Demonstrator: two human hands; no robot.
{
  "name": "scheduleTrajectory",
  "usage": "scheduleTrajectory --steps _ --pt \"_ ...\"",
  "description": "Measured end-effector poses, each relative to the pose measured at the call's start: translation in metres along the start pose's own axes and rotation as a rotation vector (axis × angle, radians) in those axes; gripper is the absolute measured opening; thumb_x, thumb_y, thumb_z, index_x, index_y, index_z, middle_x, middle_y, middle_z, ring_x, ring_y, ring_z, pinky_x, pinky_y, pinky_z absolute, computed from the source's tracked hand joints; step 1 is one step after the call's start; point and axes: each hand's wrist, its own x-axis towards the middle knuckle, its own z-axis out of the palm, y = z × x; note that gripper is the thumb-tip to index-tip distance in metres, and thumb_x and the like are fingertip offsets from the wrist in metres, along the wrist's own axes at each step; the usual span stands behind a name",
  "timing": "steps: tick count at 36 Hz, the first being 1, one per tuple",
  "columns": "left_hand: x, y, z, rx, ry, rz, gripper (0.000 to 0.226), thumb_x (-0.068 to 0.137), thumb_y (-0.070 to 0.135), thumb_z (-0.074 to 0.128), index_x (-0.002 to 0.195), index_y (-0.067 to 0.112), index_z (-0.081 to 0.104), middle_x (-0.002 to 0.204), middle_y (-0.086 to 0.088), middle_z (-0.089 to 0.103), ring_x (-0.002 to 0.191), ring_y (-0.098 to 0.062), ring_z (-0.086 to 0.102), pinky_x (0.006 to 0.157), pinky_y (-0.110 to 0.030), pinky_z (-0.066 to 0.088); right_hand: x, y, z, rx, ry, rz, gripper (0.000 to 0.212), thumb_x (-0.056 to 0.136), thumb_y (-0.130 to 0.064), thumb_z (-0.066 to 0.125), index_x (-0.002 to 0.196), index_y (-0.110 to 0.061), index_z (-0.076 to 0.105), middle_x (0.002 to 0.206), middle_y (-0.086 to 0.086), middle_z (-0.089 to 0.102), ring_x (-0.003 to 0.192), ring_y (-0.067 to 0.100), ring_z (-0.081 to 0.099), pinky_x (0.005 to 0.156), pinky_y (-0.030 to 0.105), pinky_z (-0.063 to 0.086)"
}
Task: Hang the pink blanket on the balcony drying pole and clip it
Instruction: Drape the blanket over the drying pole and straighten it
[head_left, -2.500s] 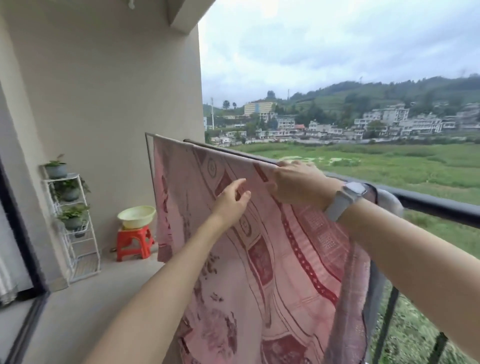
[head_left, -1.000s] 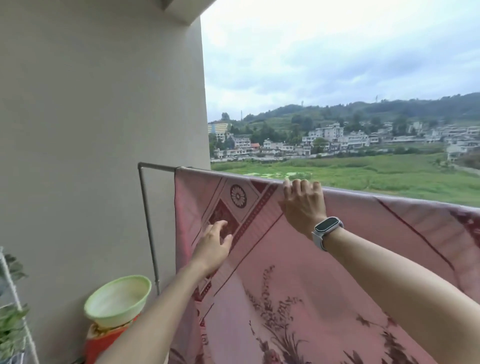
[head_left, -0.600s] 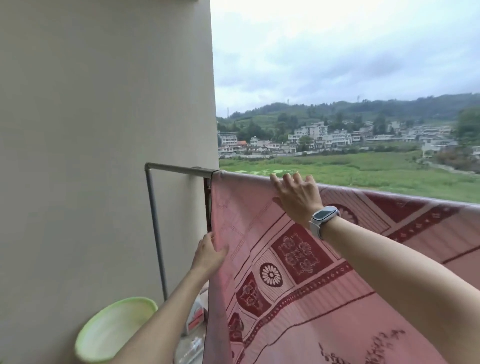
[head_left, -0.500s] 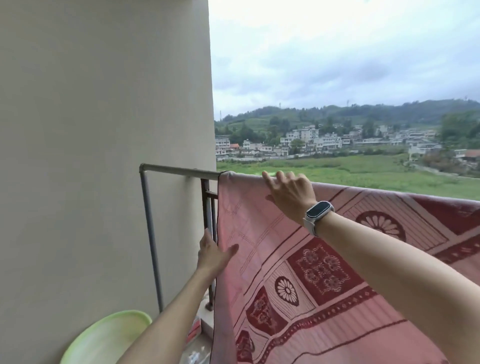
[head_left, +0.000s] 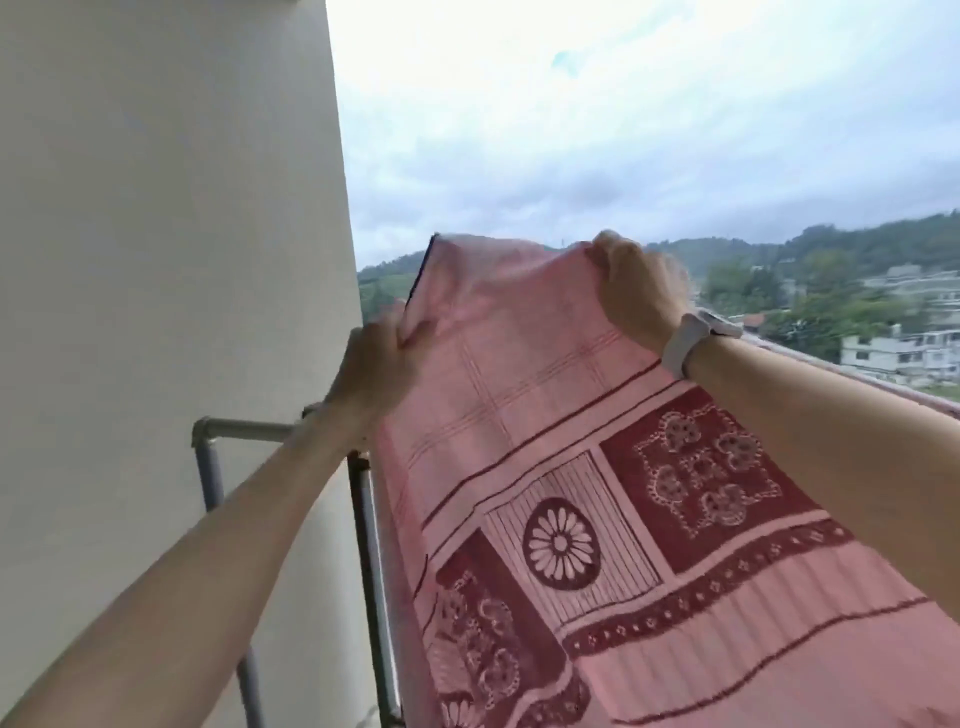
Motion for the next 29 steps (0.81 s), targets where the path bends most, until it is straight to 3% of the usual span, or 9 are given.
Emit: scheduleTrajectory --steps 2,5,10,14,18,22,24,26,29 --pt "0.041 -0.002 -0.016 0.127 -0.053 0.118 0.049 0.086 0.050 0.052 0.111 0.008 0.046 0.070 0.008 0.046 0.054 -0.010 0.047 0.049 -0.017 0.039 0.033 -0.012 0.000 -0.071 0.099 0.051 0.026 0.098 -0.015 0.031 0.105 -0.015 0.056 0.077 0.008 0.063 0.062 0.024 0.055 0.058 0.031 0.046" --pt "0.086 -0.017 -0.033 0.468 -0.050 0.316 0.071 0.076 0.065 0.055 0.122 0.014 0.038 0.077 0.007 0.049 0.057 -0.014 0.050 0.060 -0.024 0.042 0.080 -0.027 -0.003 -0.174 0.207 0.048 0.026 0.099 -0.015 0.027 0.107 -0.014 0.052 0.069 0.008 0.057 0.063 0.026 0.056 0.063 0.035 0.047" --pt "0.161 -0.062 -0.037 0.697 0.047 0.543 0.053 0.084 0.061 0.044 0.085 0.011 0.061 0.085 -0.004 0.068 0.076 -0.024 0.064 0.064 -0.027 0.038 0.118 -0.057 0.023 -0.181 0.266 0.087 0.027 0.097 -0.021 0.038 0.118 -0.018 0.055 0.098 0.008 0.062 0.079 0.024 0.058 0.071 0.033 0.046" --pt "0.206 -0.104 -0.018 0.595 -0.069 0.260 0.049 0.081 0.060 0.054 0.072 0.012 0.054 0.082 -0.006 0.064 0.075 -0.026 0.057 0.063 -0.029 0.039 0.085 -0.103 0.063 0.199 -0.021 -0.089 0.061 0.092 -0.036 0.049 0.144 -0.018 0.023 0.135 0.011 0.040 0.117 0.020 0.043 0.099 0.040 0.039" --pt "0.236 -0.126 0.015 0.447 -0.264 0.041 0.036 0.075 0.050 0.066 0.078 0.014 0.064 0.084 -0.004 0.064 0.076 -0.023 0.058 0.063 -0.028 0.040 0.044 -0.146 0.092 0.564 -0.815 -0.193 0.085 0.084 -0.059 0.044 0.144 -0.035 -0.012 0.155 0.002 0.008 0.138 0.017 0.019 0.104 0.031 0.019" --pt "0.240 -0.148 0.049 0.362 -0.347 -0.044 0.038 0.066 0.057 0.067 0.072 0.020 0.065 0.075 0.001 0.064 0.072 -0.017 0.061 0.063 -0.028 0.046 0.045 -0.146 0.145 0.342 -0.798 -0.164 0.125 0.063 -0.068 0.063 0.144 -0.016 -0.017 0.155 0.005 0.006 0.140 0.025 0.018 0.115 0.039 0.022" --pt "0.239 -0.163 0.058 0.323 -0.351 -0.085 0.038 0.066 0.058 0.067 0.073 0.020 0.068 0.076 0.001 0.066 0.072 -0.017 0.061 0.065 -0.027 0.046 0.047 -0.144 0.160 0.312 -0.755 -0.108 0.115 0.061 -0.064 0.067 0.143 -0.008 0.010 0.141 0.011 0.034 0.123 0.023 0.041 0.103 0.038 0.041" --pt "0.236 -0.174 0.060 0.282 -0.324 -0.121 0.040 0.070 0.056 0.067 0.077 0.017 0.070 0.078 -0.001 0.066 0.073 -0.018 0.061 0.065 -0.027 0.044 0.043 -0.146 0.169 0.257 -0.739 -0.051 0.069 0.066 -0.058 0.070 0.101 -0.001 0.051 0.098 0.006 0.057 0.082 0.017 0.055 0.072 0.033 0.053" --pt "0.230 -0.181 0.060 0.253 -0.244 -0.110 0.036 0.074 0.052 0.066 0.083 0.017 0.070 0.083 -0.001 0.066 0.076 -0.020 0.059 0.067 -0.027 0.044 0.037 -0.149 0.179 0.233 -0.717 0.010 0.033 0.081 -0.035 0.064 0.069 -0.007 0.053 0.073 0.006 0.056 0.062 0.020 0.053 0.058 0.033 0.049"
